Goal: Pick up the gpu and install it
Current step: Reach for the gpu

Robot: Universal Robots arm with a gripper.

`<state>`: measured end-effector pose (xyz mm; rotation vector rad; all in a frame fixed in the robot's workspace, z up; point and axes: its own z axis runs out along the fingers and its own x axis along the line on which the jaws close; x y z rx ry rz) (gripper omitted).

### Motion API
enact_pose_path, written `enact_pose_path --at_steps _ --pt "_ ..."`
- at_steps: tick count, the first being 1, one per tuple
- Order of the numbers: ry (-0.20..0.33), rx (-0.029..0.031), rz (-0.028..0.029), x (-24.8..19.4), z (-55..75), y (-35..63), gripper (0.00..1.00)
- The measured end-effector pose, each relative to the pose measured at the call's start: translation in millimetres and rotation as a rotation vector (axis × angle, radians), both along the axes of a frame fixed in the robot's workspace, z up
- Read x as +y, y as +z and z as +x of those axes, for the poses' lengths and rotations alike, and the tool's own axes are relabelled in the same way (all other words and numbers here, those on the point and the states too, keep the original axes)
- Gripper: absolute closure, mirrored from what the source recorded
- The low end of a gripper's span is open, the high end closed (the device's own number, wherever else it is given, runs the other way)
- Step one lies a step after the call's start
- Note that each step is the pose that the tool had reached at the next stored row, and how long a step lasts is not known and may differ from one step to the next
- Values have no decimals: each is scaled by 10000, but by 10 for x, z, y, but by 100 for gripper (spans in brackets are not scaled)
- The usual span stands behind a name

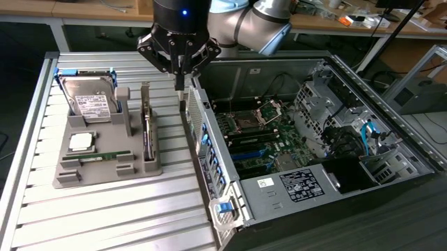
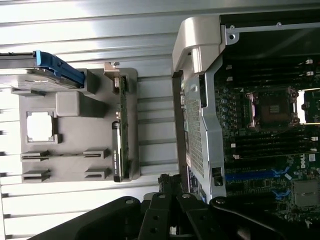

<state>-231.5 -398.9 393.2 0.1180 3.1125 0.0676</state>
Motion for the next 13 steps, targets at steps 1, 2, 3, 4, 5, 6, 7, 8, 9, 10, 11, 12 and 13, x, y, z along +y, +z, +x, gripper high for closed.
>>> enact_pose_path --at_steps 1,2,3,4,5,6,7,8,9,10,11,12,13 --pt "0 0 0 0 -8 0 89" --pt "0 0 0 0 -16 0 89" --pt "0 0 0 0 -25 0 89" --pt "0 0 0 0 -33 0 89" --pt "0 0 0 0 -42 0 89" --pt "0 -1 0 0 -52 0 89" --pt "0 0 0 0 -60 0 89" --pt "0 0 1 0 -72 0 89" --pt "0 0 0 0 -84 0 89" --pt "0 0 0 0 -92 0 89" --pt "0 0 0 0 -104 0 89" --pt "0 -1 1 0 -113 -1 89" --pt "0 0 0 0 -125 0 89"
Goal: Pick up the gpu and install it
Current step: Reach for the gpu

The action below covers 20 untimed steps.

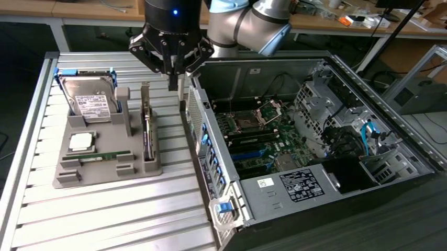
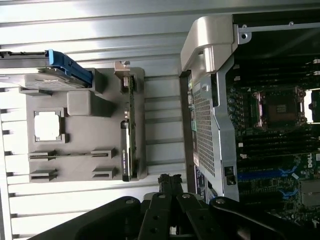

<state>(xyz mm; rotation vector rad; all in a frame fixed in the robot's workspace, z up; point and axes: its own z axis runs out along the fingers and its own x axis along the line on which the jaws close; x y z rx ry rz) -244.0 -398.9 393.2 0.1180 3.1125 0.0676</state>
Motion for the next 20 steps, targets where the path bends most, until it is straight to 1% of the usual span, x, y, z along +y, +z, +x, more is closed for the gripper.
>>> enact_pose_path --at_steps 20 --pt "0 1 0 0 -215 0 89"
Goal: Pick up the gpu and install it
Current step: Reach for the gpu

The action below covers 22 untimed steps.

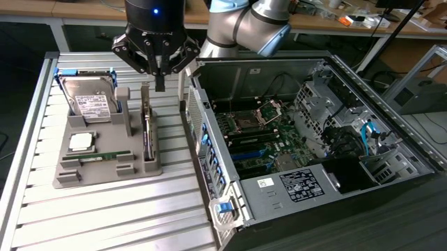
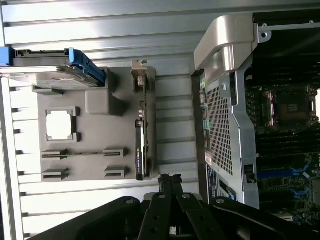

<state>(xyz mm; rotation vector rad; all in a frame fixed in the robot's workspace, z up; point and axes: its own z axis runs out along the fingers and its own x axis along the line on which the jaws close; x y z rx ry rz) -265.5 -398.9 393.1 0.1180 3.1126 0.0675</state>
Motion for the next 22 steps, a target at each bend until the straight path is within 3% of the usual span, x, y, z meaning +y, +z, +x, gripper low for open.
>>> enact_pose_path --at_steps 22 --pt "0 -1 1 0 -199 -1 89"
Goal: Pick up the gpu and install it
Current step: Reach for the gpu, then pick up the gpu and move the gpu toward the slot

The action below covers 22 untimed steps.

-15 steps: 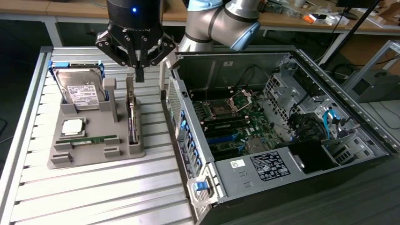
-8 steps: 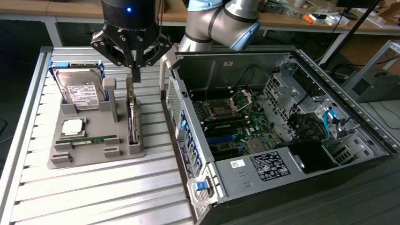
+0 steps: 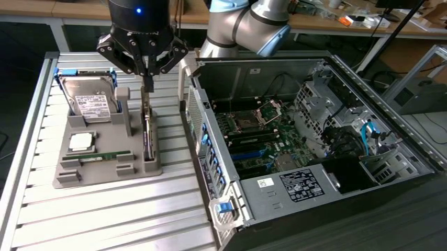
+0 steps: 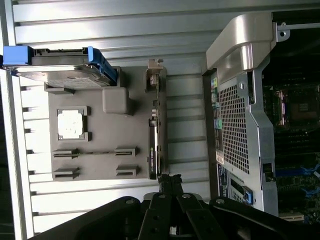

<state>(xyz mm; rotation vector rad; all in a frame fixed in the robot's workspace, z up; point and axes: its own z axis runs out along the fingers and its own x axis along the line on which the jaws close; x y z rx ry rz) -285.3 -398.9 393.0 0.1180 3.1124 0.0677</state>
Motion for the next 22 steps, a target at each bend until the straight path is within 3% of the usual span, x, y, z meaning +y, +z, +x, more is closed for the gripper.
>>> enact_pose_path --at_steps 14,16,17,22 --pt "0 0 0 0 -3 0 89" --pt "0 1 0 0 -3 0 76" --pt "0 1 0 0 -3 0 76" --pt "0 1 0 0 -3 0 53"
